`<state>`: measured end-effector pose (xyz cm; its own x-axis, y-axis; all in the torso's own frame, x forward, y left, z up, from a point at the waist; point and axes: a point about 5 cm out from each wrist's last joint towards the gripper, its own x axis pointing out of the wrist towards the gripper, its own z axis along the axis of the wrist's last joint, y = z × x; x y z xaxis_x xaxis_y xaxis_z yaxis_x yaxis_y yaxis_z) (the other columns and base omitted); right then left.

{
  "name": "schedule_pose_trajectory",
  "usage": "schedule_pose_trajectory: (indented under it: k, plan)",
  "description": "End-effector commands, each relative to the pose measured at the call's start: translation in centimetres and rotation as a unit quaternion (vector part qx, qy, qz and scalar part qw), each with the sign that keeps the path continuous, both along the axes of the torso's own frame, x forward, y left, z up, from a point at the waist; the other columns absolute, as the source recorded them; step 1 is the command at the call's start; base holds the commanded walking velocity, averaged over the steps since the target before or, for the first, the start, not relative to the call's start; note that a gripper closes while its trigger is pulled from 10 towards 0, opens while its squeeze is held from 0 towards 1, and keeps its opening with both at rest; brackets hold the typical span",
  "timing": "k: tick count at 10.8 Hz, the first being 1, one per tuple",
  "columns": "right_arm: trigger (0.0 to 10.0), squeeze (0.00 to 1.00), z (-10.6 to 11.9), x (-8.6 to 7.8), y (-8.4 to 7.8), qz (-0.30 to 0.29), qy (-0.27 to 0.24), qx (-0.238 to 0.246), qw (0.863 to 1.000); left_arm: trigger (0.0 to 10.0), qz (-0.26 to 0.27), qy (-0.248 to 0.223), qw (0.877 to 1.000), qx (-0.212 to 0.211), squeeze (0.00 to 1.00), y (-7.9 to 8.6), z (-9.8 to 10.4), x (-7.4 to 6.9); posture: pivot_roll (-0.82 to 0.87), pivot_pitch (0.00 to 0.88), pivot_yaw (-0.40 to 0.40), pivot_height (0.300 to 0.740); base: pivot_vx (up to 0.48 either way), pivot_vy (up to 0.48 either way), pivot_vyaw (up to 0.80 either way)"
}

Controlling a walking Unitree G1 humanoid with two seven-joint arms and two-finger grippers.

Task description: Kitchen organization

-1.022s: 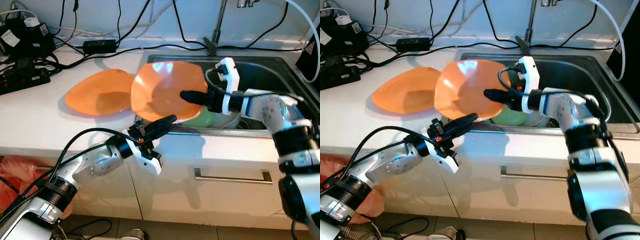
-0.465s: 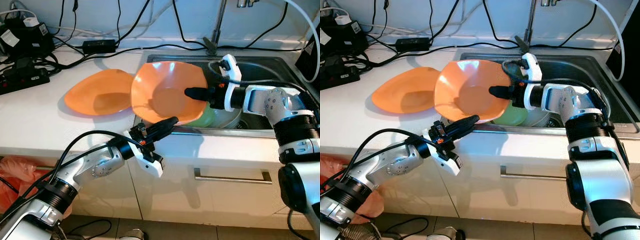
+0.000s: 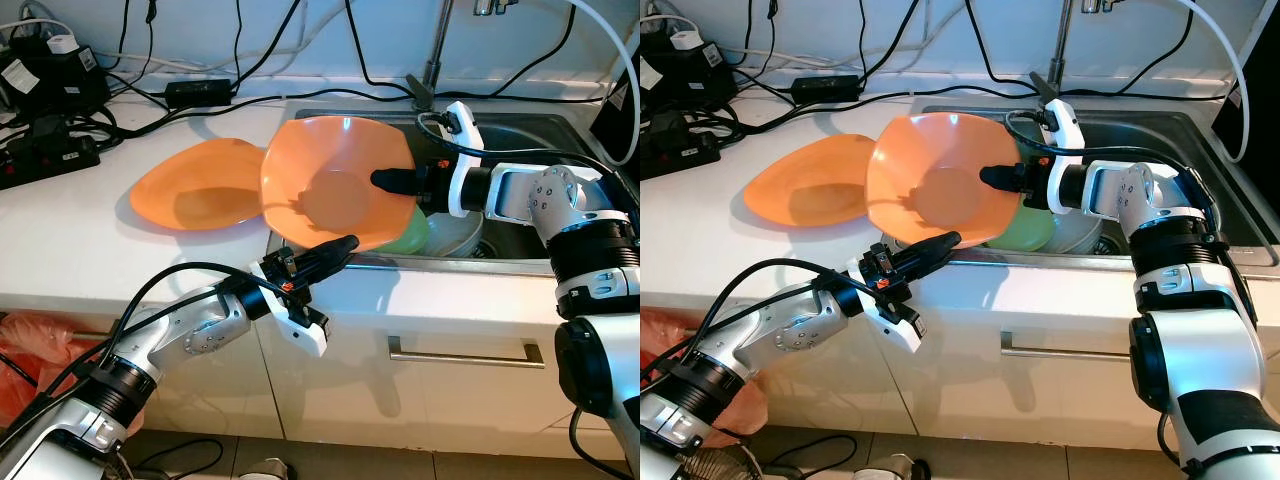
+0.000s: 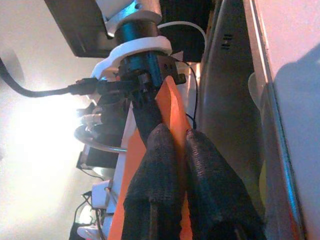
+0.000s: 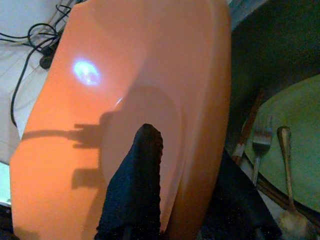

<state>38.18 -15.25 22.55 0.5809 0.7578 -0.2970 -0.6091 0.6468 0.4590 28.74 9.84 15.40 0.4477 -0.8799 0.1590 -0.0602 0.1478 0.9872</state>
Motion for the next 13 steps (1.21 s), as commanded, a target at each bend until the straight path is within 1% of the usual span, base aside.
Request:
schedule_pose_trajectory:
  k: [1, 3, 4, 5, 8, 10, 12, 13]
  plan:
    - [0.0, 0.00, -0.3, -0.1, 0.1, 0.008, 0.008, 0.003, 1.000, 10.0, -0.010, -0.035, 0.997, -0.066, 0.00, -0.1, 2.3, -0.1, 0.14, 0.041, 0.023, 0.740, 0.000, 0.000, 0.00]
    - [0.0, 0.00, -0.4, -0.1, 0.1, 0.009, 0.008, 0.002, 1.000, 10.0, -0.012, -0.032, 0.997, -0.068, 0.00, -0.2, 2.3, -0.1, 0.14, 0.043, 0.024, 0.740, 0.000, 0.000, 0.00]
    - [0.0, 0.00, -0.4, -0.1, 0.1, 0.009, 0.008, 0.002, 1.000, 10.0, -0.012, -0.026, 0.997, -0.076, 0.21, -0.1, 2.3, -0.1, 0.14, 0.043, 0.023, 0.740, 0.000, 0.000, 0.00]
    - [0.0, 0.00, -0.4, -0.1, 0.1, 0.009, 0.007, 0.002, 1.000, 10.0, -0.013, -0.010, 0.996, -0.090, 1.00, 0.0, 2.3, -0.1, 0.14, 0.042, 0.023, 0.740, 0.000, 0.000, 0.00]
    - [0.0, 0.00, -0.3, 0.0, 0.0, 0.003, 0.002, 0.007, 1.000, 10.0, -0.015, 0.001, 0.995, -0.094, 1.00, 0.1, 2.2, 0.0, 0.14, 0.037, 0.020, 0.740, 0.000, 0.000, 0.00]
    - [0.0, 0.00, -0.3, 0.3, 0.1, -0.014, -0.004, 0.017, 1.000, 10.0, -0.021, 0.010, 0.995, -0.098, 1.00, 0.3, 2.4, 0.1, 0.14, 0.036, 0.017, 0.740, 0.000, 0.000, 0.00]
    - [0.0, 0.00, -0.4, 0.9, 0.1, -0.053, -0.016, 0.033, 0.998, 10.0, -0.035, 0.028, 0.992, -0.117, 1.00, 0.0, 2.8, -0.1, 0.14, 0.037, 0.017, 0.740, 0.000, 0.000, 0.00]
    - [0.0, 0.00, -0.3, 1.2, -0.1, -0.084, -0.024, 0.052, 0.995, 10.0, -0.037, 0.033, 0.990, -0.131, 1.00, 0.0, 3.1, -0.2, 0.15, 0.039, 0.017, 0.740, 0.000, 0.000, 0.00]
